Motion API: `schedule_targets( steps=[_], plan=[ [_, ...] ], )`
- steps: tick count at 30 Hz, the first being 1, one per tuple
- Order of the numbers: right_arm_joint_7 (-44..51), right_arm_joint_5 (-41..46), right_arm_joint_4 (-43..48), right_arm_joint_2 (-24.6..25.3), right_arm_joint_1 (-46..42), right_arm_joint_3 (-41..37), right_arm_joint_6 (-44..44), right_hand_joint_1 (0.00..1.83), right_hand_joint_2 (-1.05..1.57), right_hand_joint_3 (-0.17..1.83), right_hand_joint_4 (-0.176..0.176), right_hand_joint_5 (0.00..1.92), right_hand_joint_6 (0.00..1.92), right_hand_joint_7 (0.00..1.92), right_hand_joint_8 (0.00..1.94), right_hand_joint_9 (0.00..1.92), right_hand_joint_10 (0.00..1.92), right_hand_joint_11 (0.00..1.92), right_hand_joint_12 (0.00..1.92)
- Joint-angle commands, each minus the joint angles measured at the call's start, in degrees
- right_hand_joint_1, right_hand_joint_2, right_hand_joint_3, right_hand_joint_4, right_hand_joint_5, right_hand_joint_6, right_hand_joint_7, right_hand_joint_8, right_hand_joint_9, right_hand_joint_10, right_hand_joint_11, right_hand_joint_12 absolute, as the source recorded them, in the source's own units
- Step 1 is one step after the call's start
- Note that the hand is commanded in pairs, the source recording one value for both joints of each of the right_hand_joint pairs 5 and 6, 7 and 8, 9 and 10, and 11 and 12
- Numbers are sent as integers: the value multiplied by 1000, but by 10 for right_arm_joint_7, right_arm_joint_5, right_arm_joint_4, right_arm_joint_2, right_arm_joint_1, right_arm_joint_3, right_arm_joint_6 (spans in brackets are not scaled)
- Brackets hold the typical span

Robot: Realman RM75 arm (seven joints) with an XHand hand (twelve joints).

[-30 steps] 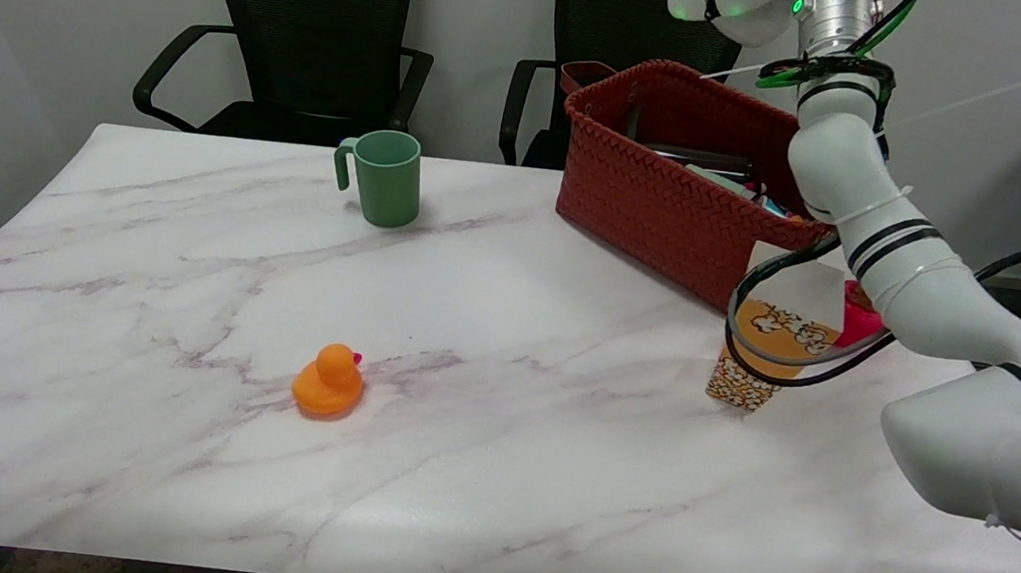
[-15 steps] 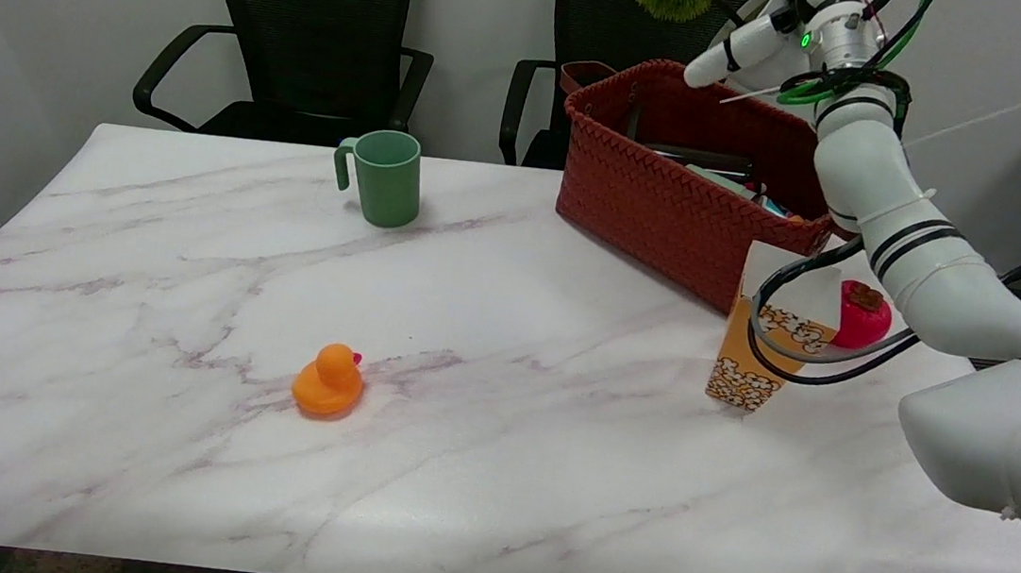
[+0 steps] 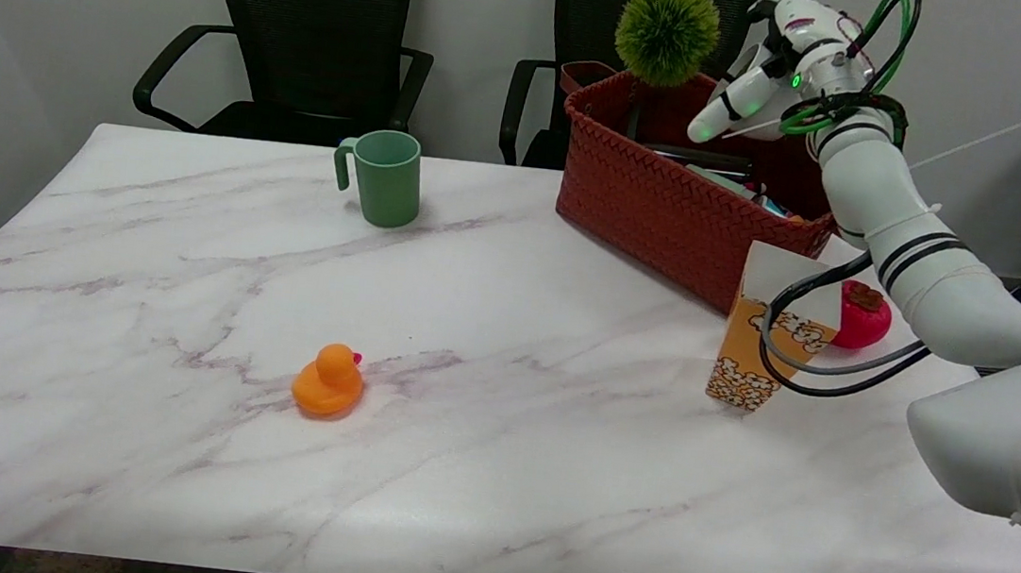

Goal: Place the potted plant into the brown storage basket.

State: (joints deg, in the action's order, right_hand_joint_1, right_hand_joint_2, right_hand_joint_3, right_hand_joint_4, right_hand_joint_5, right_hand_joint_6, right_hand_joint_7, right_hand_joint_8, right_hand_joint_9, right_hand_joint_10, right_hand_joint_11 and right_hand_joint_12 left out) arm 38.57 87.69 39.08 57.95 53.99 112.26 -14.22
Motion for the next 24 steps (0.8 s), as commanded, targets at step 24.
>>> schedule_targets(
  steps=[24],
  plan=[
    [15,23,-42,-6,-15,16,24,1155,-279,-164,0,113,113,889,889,759,759,644,644]
  ],
)
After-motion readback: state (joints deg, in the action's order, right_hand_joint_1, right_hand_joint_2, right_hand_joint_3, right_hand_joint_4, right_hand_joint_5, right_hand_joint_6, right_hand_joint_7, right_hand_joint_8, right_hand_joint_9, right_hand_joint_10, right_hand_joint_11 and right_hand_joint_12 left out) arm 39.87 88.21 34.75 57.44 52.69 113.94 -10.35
